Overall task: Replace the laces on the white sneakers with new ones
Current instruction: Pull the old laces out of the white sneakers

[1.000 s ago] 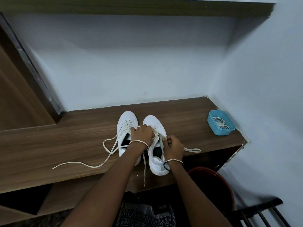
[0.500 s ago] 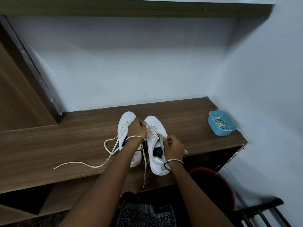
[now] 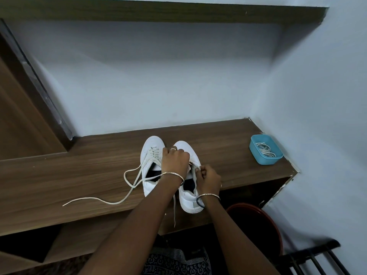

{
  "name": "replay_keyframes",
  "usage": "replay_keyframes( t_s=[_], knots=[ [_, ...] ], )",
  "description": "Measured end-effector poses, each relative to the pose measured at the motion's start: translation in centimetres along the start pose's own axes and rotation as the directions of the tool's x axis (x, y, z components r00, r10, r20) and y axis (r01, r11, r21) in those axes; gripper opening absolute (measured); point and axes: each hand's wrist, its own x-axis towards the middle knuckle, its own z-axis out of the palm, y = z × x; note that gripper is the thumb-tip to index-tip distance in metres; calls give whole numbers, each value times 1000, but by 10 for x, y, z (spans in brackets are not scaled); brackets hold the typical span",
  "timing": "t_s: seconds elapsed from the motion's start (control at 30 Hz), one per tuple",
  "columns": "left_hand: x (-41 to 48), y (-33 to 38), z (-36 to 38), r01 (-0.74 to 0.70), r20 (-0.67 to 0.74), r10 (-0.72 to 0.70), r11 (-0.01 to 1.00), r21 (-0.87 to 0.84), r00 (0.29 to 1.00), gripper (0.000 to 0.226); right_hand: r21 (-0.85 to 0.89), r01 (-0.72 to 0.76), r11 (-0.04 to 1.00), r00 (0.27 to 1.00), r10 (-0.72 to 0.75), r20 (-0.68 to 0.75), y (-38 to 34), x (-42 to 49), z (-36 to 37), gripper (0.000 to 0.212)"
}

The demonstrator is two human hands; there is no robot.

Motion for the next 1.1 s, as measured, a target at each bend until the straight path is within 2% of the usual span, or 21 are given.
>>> replay_keyframes(
  t_s=[0.1,0.17,0.27,0.33,0.4,0.47,0.57,0.67,0.77,0.87,1.0,1.03,1.1],
  knots=[
    [-5,-4,-3,65,11,-64,996,-61,998,25,4,-12,1000,1000,12,10,2,1,1,10],
    [-8,-13,0,214,-12,-222,952,-218,975,23,4,-17,1000,1000,17,13,3,1,1,10],
    [-11,-30,3,402,-60,-508,742,-536,859,23,0,-15,1000,1000,15,13,2,0,0,11],
    [-12,-34,2,430,-95,-607,656,-620,789,23,-10,-14,1000,1000,14,6,2,0,-1,12],
    [-10,-33,3,371,-180,-567,714,-594,804,19,-6,-18,1000,1000,18,4,2,-1,0,11],
    [-7,-28,6,283,-242,-439,826,-487,865,15,8,-23,1000,1000,23,5,1,-1,0,11],
    [-3,-17,8,149,-134,-199,938,-313,971,21,-5,-26,1000,1000,26,6,0,-2,0,11],
    [-2,-7,15,31,-45,-40,980,-199,998,30,-18,-21,1000,1000,22,16,-2,-2,-2,11],
    [-1,-3,20,-23,-50,16,991,-132,999,29,-20,-23,1000,999,24,23,-2,-1,-2,11],
    [1,-3,18,-66,-73,65,998,-13,995,15,-17,-12,1000,1000,12,17,-1,-1,-1,10],
    [6,-8,18,-139,-200,158,985,106,967,15,1,-1,1000,1000,1,16,-1,-1,0,10],
    [6,-9,18,-121,-224,142,987,105,964,15,4,1,1000,1000,-1,14,0,-1,0,10],
    [6,-17,19,-2,-219,15,998,60,976,19,7,2,1000,1000,-2,6,0,-2,0,10]
  ],
)
